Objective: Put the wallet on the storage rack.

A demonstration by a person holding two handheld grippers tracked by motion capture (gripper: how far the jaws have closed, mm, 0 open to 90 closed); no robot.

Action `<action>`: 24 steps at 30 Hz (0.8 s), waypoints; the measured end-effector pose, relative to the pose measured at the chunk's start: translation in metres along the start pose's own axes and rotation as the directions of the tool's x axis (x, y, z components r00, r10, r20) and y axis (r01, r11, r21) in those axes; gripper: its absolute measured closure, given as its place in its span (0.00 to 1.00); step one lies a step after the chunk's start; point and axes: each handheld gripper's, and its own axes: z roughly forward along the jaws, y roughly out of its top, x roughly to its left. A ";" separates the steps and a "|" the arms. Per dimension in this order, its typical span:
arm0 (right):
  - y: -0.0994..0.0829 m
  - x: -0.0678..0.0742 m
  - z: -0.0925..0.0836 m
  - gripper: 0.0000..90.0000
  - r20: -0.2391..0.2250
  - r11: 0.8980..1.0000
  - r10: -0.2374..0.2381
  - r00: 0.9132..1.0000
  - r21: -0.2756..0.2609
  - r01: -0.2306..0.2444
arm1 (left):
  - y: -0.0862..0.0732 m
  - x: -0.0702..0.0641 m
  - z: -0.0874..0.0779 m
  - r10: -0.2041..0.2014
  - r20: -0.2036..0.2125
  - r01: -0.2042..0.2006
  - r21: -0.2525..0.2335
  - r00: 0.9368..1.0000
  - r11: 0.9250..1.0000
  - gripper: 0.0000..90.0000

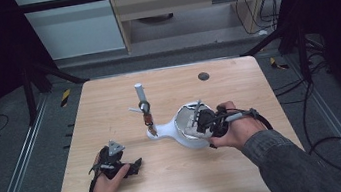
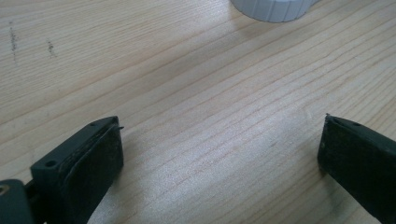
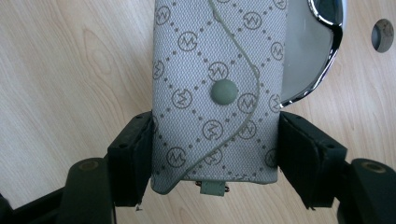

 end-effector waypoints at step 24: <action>0.022 -0.014 0.020 0.35 -0.020 0.995 0.020 1.000 0.095 -0.018 | 0.000 0.000 0.000 -0.001 -0.001 0.001 0.002 1.000 1.000 0.00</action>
